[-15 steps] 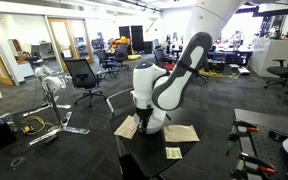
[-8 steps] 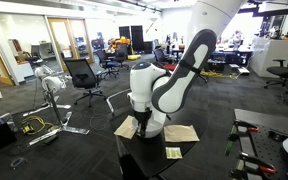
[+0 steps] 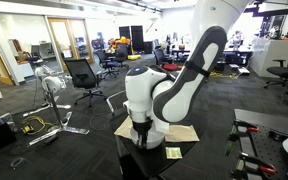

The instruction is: Slide the bowl to the left and then put the pen inside the bowl

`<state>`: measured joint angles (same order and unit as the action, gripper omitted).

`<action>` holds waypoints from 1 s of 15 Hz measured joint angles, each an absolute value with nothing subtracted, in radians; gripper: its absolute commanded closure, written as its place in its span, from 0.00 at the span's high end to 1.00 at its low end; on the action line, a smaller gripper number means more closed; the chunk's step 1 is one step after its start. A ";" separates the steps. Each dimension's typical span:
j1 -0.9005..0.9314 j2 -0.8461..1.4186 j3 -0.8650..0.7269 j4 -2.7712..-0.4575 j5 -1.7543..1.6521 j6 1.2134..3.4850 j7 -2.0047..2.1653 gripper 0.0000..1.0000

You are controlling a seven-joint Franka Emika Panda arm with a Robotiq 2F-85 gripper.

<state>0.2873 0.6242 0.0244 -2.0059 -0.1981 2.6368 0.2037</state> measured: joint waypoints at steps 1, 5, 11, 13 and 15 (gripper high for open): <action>0.289 0.623 0.033 -2.006 -0.198 2.631 0.203 0.01; 0.296 0.622 0.054 -2.000 -0.198 2.604 0.203 0.31; 0.300 0.625 0.070 -2.001 -0.198 2.556 0.202 0.73; 0.301 0.624 0.070 -2.001 -0.198 2.552 0.202 0.87; 0.303 0.618 0.070 -2.001 -0.198 2.552 0.202 0.99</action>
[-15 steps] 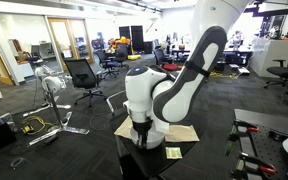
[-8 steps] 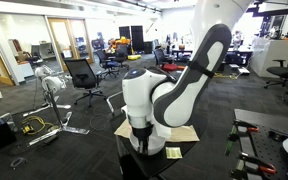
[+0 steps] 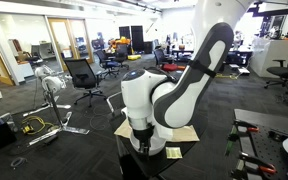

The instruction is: Slide the bowl to the left and then put the pen inside the bowl

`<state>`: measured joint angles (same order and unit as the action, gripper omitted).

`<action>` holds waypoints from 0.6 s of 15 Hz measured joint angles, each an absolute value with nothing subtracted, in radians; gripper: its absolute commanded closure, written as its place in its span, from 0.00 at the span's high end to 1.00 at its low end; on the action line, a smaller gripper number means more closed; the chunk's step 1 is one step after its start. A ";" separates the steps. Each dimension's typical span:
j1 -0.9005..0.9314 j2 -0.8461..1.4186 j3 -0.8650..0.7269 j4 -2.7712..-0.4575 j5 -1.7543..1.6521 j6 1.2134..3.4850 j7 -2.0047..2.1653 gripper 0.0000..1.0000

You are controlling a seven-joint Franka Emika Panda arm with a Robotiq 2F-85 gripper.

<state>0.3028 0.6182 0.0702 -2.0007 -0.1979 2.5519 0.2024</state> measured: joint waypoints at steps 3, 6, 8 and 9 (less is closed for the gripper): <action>0.305 0.592 0.072 -2.004 -0.198 2.546 0.202 1.00; 0.304 0.545 0.077 -2.019 -0.188 2.536 0.202 1.00; 0.299 0.502 0.083 -2.038 -0.166 2.534 0.202 1.00; 0.295 0.478 0.084 -2.050 -0.153 2.534 0.202 1.00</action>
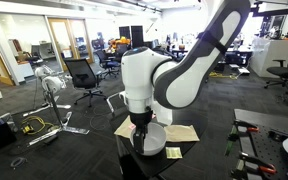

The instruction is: Slide the bowl to the left and then put the pen inside the bowl

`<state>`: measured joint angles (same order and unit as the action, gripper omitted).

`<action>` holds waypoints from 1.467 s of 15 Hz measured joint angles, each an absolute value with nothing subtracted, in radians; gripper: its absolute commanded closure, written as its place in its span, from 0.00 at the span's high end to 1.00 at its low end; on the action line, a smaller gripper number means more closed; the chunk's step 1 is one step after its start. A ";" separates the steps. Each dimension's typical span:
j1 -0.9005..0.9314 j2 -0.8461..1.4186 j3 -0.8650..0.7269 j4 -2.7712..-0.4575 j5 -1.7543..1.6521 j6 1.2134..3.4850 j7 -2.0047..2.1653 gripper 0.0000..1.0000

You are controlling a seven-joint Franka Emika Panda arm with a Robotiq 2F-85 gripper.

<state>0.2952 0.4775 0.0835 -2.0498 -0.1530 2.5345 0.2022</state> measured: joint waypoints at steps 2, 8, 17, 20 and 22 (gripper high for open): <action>0.283 0.424 0.083 -2.077 -0.122 2.535 0.203 1.00; 0.213 0.242 0.047 -2.190 -0.058 2.570 0.309 1.00; 0.099 0.138 -0.059 -2.294 -0.055 2.655 0.562 1.00; 0.075 0.138 -0.098 -2.309 -0.059 2.665 0.672 1.00; 0.065 0.138 -0.122 -2.318 -0.064 2.665 0.755 1.00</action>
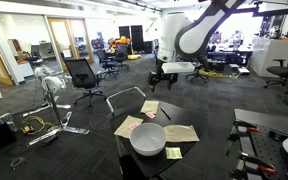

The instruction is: Slide the bowl to the left and then put the pen inside the bowl

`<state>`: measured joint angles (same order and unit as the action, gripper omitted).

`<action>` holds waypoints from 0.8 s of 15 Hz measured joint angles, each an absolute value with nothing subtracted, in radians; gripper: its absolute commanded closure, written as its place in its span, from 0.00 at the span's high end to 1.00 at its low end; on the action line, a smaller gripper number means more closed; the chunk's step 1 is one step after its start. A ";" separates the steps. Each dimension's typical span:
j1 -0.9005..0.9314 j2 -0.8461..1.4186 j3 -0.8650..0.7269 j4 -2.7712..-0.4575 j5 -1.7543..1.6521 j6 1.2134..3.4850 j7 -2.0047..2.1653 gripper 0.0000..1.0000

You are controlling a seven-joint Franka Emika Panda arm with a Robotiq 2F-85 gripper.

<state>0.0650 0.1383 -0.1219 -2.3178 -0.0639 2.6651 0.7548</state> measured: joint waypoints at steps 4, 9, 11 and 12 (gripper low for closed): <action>0.054 0.140 -0.143 -2.339 -0.072 2.666 0.906 1.00; 0.046 0.169 -0.147 -2.372 -0.079 2.730 0.973 1.00; 0.042 0.188 -0.151 -2.383 -0.079 2.762 0.969 1.00; 0.038 0.197 -0.153 -2.385 -0.079 2.773 0.966 1.00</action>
